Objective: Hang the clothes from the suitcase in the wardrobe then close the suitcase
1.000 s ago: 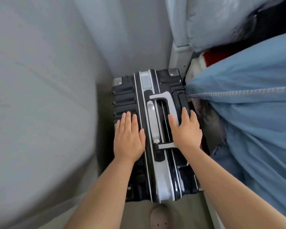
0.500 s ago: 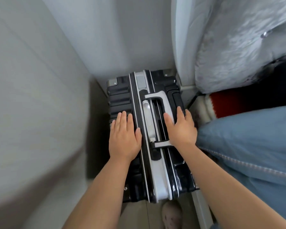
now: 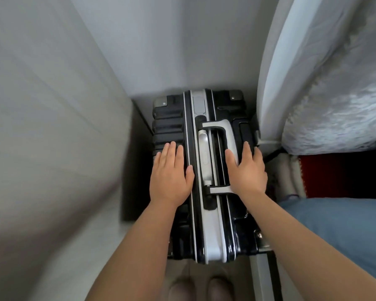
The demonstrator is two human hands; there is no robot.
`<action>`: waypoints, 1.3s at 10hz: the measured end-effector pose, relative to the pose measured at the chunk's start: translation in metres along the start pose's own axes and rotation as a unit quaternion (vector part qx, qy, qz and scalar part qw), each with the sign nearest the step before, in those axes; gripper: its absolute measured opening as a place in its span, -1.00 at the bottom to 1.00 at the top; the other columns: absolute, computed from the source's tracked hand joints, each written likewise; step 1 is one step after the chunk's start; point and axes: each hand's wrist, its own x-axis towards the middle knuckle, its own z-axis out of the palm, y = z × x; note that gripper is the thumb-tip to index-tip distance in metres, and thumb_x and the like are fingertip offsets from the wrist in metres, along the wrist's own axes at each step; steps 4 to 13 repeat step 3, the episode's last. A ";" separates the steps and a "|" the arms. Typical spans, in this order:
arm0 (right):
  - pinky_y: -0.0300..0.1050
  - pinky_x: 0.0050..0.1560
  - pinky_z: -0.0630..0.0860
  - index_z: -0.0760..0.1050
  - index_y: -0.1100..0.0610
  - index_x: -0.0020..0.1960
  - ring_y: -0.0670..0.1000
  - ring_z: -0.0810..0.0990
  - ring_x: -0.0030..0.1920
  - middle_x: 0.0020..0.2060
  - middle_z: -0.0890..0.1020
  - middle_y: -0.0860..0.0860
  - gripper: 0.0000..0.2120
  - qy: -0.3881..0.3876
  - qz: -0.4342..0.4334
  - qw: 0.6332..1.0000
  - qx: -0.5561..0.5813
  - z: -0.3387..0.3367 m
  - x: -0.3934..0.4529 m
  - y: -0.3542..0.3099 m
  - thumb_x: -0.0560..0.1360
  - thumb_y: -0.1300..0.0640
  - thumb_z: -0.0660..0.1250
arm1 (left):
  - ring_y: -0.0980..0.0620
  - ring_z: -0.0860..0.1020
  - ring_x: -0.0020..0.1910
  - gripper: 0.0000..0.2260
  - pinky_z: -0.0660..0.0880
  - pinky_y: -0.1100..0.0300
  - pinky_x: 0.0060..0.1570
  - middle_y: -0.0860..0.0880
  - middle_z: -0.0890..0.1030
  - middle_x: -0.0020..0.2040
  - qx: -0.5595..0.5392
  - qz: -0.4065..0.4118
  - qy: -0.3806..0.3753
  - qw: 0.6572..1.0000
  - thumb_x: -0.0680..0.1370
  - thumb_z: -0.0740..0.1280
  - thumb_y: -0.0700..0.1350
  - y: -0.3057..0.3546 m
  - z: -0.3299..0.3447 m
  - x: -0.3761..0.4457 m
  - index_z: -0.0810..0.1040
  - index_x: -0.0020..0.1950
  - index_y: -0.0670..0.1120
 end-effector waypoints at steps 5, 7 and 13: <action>-0.49 -0.05 0.43 0.53 0.09 0.15 -0.16 0.58 0.01 -0.11 0.63 -0.20 -0.77 0.047 -0.093 0.965 0.239 -0.061 -0.021 -0.025 0.54 0.08 0.25 | -0.18 0.54 0.19 -0.51 0.37 -0.09 0.19 -0.23 0.57 0.18 0.043 -0.014 -0.001 0.999 0.46 0.06 0.00 -0.009 0.001 -0.001 0.55 0.18 -0.26; -0.49 -0.05 0.43 0.53 0.09 0.15 -0.16 0.58 0.01 -0.11 0.63 -0.20 -0.77 0.047 -0.093 0.965 0.239 -0.061 -0.021 -0.025 0.54 0.08 0.25 | -0.18 0.54 0.19 -0.51 0.37 -0.09 0.19 -0.23 0.57 0.18 0.043 -0.014 -0.001 0.999 0.46 0.06 0.00 -0.009 0.001 -0.001 0.55 0.18 -0.26; -0.49 -0.05 0.43 0.53 0.09 0.15 -0.16 0.58 0.01 -0.11 0.63 -0.20 -0.77 0.047 -0.093 0.965 0.239 -0.061 -0.021 -0.025 0.54 0.08 0.25 | -0.18 0.54 0.19 -0.51 0.37 -0.09 0.19 -0.23 0.57 0.18 0.043 -0.014 -0.001 0.999 0.46 0.06 0.00 -0.009 0.001 -0.001 0.55 0.18 -0.26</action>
